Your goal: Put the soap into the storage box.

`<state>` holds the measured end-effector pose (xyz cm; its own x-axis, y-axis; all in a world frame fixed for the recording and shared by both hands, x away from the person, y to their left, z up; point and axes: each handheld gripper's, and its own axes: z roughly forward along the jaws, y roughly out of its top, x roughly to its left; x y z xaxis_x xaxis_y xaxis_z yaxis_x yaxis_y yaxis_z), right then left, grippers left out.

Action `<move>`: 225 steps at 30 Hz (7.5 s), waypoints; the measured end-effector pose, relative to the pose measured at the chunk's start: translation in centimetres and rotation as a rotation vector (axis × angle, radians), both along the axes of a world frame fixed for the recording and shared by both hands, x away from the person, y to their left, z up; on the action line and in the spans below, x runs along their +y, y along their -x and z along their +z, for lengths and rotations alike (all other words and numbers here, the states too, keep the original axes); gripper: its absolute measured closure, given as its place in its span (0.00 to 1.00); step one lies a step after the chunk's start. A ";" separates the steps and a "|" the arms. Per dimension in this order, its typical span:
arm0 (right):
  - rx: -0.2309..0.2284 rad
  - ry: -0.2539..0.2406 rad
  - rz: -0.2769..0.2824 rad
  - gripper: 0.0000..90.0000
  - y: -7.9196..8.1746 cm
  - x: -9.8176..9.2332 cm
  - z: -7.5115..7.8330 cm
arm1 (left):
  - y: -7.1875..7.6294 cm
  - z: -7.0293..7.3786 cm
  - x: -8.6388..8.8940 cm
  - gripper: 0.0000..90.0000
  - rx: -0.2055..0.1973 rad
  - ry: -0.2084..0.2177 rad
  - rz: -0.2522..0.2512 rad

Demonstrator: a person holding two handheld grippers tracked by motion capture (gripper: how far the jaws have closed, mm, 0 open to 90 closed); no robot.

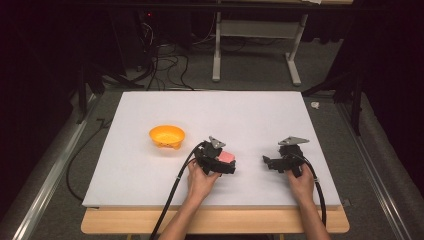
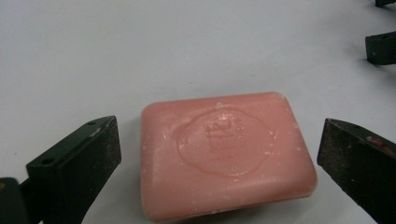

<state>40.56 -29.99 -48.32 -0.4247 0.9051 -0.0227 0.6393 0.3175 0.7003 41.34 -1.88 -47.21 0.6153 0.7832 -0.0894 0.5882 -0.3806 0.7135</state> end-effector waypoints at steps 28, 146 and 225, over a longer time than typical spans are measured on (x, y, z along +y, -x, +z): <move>0.001 -0.002 -0.001 0.16 0.0 0.0 0.0 | 0.5 -1.1 -0.2 0.14 -0.038 -0.061 -0.033; -0.001 0.001 0.001 0.16 0.0 0.0 0.0 | 1.3 6.2 13.9 0.15 -0.134 0.090 0.117; 0.001 -0.001 -0.001 0.16 0.0 0.0 0.0 | -5.8 3.8 16.0 0.15 -0.073 0.031 0.377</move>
<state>40.54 -29.96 -48.31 -0.4234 0.9057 -0.0216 0.6402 0.3160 0.7002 47.16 14.17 -43.44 0.2905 0.9533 -0.0826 0.6298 -0.1255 0.7666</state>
